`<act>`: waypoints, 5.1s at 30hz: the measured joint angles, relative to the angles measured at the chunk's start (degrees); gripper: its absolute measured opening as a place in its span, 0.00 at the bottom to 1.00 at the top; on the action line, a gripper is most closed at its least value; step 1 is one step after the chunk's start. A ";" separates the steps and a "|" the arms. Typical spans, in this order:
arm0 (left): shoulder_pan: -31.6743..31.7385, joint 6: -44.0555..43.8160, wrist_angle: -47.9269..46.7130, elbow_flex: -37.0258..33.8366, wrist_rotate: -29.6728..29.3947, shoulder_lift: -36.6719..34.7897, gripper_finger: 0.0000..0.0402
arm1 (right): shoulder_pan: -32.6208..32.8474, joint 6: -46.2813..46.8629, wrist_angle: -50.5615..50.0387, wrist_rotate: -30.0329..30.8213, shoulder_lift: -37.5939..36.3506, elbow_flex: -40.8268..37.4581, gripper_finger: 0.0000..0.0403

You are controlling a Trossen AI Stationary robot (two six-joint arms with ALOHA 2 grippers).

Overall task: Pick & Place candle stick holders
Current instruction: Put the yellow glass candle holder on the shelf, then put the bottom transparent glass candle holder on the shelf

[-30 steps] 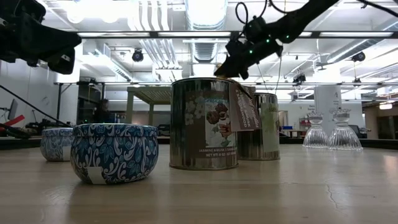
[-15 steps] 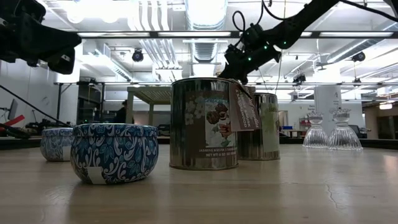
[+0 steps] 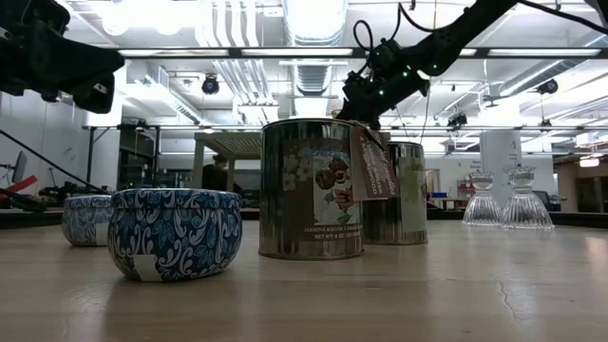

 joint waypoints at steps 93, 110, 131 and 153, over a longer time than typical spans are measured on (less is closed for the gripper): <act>0.01 0.01 -0.01 0.00 0.00 -0.01 0.07 | 25.96 44.74 -46.94 30.08 -44.99 -42.70 0.78; 0.00 0.02 0.00 0.00 0.00 -0.02 0.07 | 31.45 43.12 -32.52 31.63 -45.01 -47.65 0.44; 0.00 0.00 0.00 0.00 0.00 -0.02 0.07 | 38.81 39.70 -8.46 36.30 -45.09 -56.19 0.33; 0.00 0.02 -0.01 0.02 0.00 0.00 0.07 | 41.66 29.23 -17.69 36.17 -44.99 -39.39 0.33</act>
